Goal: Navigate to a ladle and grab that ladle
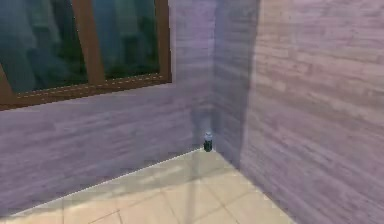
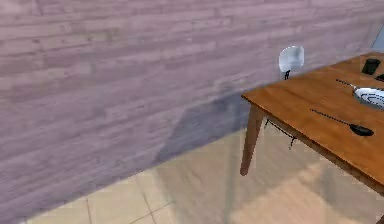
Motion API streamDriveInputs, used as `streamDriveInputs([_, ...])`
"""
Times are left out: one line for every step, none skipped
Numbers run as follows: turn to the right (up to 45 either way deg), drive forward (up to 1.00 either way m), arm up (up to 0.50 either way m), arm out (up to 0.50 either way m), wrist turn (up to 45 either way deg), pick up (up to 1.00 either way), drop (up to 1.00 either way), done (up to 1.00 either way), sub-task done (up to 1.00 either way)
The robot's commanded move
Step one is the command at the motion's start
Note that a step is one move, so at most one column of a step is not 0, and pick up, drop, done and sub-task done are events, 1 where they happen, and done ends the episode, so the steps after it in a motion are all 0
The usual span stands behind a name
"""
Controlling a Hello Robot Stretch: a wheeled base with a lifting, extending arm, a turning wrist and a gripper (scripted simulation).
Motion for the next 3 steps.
streamDriveInputs([45.0,0.0,0.0,0.0,0.0,0.0,0.0,0.0,0.0])
streamDriveInputs([45.0,0.0,0.0,0.0,0.0,0.0,0.0,0.0,0.0])
streamDriveInputs([45.0,0.0,0.0,0.0,0.0,0.0,0.0,0.0,0.0])
